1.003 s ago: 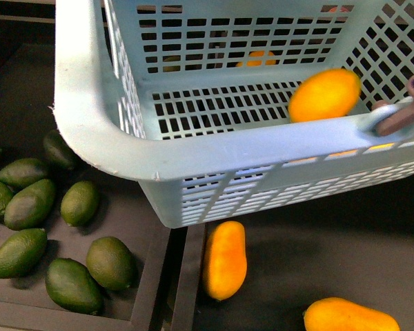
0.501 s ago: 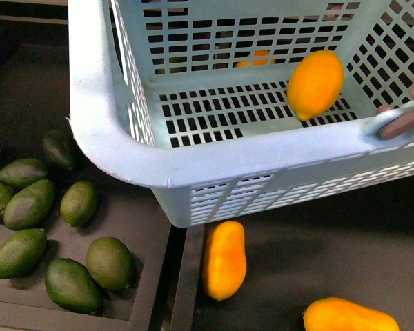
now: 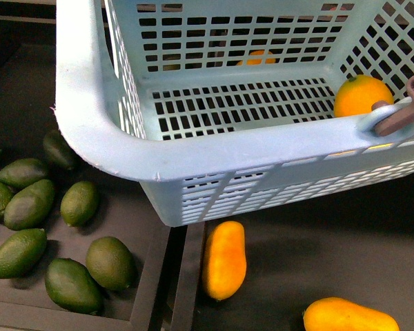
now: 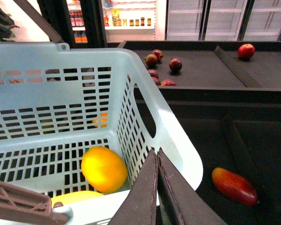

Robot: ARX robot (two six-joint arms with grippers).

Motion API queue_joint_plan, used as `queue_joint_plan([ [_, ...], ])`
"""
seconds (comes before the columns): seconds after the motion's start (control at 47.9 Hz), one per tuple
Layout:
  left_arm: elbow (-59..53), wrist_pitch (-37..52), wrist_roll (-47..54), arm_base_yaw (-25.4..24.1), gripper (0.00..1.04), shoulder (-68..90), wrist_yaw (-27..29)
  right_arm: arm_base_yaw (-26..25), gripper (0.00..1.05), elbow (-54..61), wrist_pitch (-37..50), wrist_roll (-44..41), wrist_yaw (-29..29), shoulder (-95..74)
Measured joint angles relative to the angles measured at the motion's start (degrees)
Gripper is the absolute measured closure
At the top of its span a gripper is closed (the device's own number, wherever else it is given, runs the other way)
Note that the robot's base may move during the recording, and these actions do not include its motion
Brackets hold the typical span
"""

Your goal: Pick lemon and mango into basket

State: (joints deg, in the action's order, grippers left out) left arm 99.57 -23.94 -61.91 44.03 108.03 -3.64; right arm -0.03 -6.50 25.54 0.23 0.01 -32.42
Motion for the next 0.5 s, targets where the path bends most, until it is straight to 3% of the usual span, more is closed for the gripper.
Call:
queue_joint_plan([
  [0.501,0.0,0.0,-0.04,0.0,1.0,0.0,0.0,0.0,1.03,4.26,-6.95,-0.02,0.02,11.23],
])
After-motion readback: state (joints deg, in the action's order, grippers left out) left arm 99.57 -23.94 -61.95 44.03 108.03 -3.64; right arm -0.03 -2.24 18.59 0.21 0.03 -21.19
